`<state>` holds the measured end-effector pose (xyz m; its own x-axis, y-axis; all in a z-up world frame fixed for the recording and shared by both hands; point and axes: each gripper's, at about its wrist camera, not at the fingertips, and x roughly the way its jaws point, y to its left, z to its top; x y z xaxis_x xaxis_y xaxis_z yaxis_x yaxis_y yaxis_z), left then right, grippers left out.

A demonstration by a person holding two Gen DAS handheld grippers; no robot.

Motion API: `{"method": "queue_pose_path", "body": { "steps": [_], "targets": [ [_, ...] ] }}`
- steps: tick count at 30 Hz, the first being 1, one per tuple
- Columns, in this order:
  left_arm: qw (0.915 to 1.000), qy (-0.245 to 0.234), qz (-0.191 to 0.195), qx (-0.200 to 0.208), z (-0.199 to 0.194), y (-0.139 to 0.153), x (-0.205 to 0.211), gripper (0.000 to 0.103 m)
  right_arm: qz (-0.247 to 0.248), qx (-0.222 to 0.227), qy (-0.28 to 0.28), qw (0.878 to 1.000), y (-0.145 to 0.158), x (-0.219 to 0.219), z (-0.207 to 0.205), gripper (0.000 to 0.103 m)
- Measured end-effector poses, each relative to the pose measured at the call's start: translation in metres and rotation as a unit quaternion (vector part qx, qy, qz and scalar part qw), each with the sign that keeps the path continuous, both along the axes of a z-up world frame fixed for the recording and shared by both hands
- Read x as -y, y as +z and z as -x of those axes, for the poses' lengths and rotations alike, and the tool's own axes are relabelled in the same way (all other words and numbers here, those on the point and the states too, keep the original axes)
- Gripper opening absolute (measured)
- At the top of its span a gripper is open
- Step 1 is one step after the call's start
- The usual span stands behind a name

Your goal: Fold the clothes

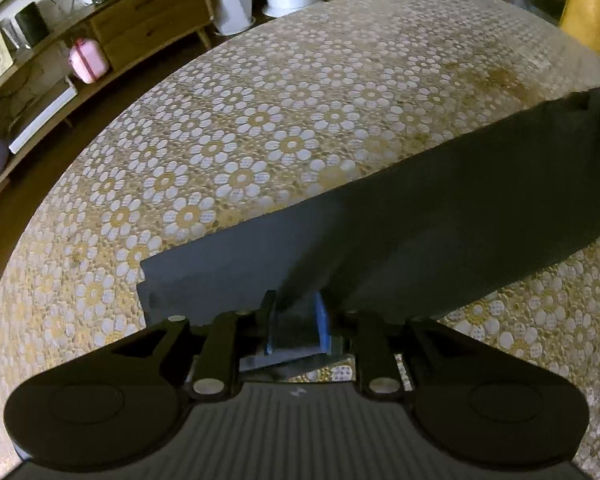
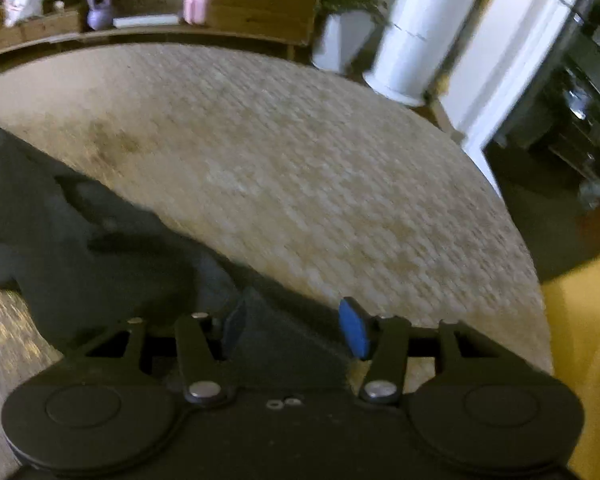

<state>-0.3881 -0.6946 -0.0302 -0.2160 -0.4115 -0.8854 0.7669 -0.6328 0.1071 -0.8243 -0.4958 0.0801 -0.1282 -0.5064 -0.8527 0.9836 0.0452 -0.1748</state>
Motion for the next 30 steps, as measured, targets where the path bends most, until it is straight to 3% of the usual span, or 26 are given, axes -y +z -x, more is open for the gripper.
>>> {"method": "queue_pose_path", "body": {
  "steps": [2, 5, 7, 8, 11, 15, 24, 27, 30],
  "targets": [
    [0.9999, 0.0, 0.009, 0.007, 0.0, 0.0, -0.002, 0.023, -0.009, 0.014, -0.016, 1.0, -0.005, -0.004, 0.011, 0.103],
    [0.9994, 0.002, 0.028, 0.022, 0.002, 0.0, -0.003, 0.038, -0.023, 0.043, -0.035, 0.998, -0.017, -0.003, 0.022, 0.103],
    [0.9984, 0.01, 0.043, 0.036, 0.002, -0.002, -0.004, 0.075, -0.03, 0.056, -0.052, 0.997, -0.028, 0.0, 0.027, 0.103],
    [0.9978, 0.013, 0.049, 0.042, 0.002, -0.004, -0.004, 0.078, -0.034, 0.063, -0.061, 0.996, -0.033, 0.001, 0.029, 0.103],
    [0.9978, 0.02, 0.049, 0.041, 0.001, -0.005, -0.004, 0.079, -0.045, 0.065, -0.061, 0.995, -0.049, 0.004, 0.025, 0.103],
    [0.9978, 0.024, 0.049, 0.039, 0.001, -0.006, -0.003, 0.08, -0.024, 0.044, -0.052, 0.997, -0.045, -0.002, 0.018, 0.103],
    [0.9978, 0.04, 0.045, 0.028, -0.005, -0.007, -0.004, 0.081, 0.049, -0.026, -0.051, 0.997, -0.01, 0.007, 0.012, 0.103],
    [0.9975, 0.049, 0.045, 0.024, -0.007, -0.008, -0.004, 0.084, 0.032, -0.052, -0.07, 0.996, -0.019, 0.02, 0.018, 0.103],
    [0.9972, 0.057, 0.045, 0.017, -0.009, -0.009, -0.004, 0.084, -0.009, -0.091, -0.093, 0.991, -0.046, 0.028, 0.022, 0.103]
  ]
}}
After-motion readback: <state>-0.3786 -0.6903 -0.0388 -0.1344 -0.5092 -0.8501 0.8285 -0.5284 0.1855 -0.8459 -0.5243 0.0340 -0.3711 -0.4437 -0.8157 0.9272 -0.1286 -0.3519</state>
